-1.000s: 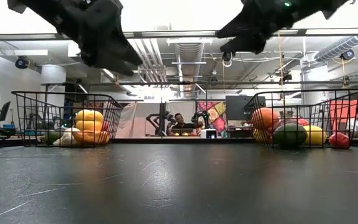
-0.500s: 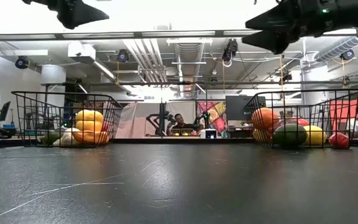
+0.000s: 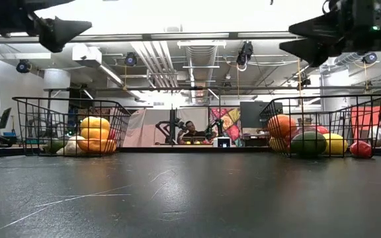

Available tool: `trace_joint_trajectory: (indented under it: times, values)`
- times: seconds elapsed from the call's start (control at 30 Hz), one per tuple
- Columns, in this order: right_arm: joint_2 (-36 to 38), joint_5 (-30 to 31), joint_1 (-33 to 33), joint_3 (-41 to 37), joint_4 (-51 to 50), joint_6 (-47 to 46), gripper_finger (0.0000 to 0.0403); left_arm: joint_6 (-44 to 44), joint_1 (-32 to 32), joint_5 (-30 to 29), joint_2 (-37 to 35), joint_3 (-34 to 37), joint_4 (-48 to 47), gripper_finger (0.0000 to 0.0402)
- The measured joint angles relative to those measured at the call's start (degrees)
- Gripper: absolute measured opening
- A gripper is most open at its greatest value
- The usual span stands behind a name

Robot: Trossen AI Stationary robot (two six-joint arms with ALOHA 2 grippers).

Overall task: Sort produce into baskets
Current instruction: Return to Home Position

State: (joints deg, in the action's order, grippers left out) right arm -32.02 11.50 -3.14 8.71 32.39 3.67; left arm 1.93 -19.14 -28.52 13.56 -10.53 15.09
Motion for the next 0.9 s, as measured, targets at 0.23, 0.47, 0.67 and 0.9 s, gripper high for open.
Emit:
trace_joint_trajectory:
  times: [0.23, 0.47, 0.67, 0.9]
  values:
    - [9.2, -2.4, 0.0, -5.5, 3.0, -0.5, 0.0341, 1.0, 0.0, 0.5, -13.6, 1.3, -9.5, 0.0364]
    - [20.3, -5.9, -0.4, -7.3, -4.5, -0.4, 0.0341, 3.4, 0.4, 0.4, -12.2, 4.0, -1.3, 0.0364]
    - [29.0, -6.7, -0.4, -7.3, -9.0, 2.6, 0.0341, 11.8, 2.3, -3.4, -13.5, 9.6, 12.2, 0.0364]
    - [31.0, -7.4, -0.3, -7.9, -15.1, 3.5, 0.0341, 13.3, 3.3, -13.1, -13.5, 7.6, 2.9, 0.0364]
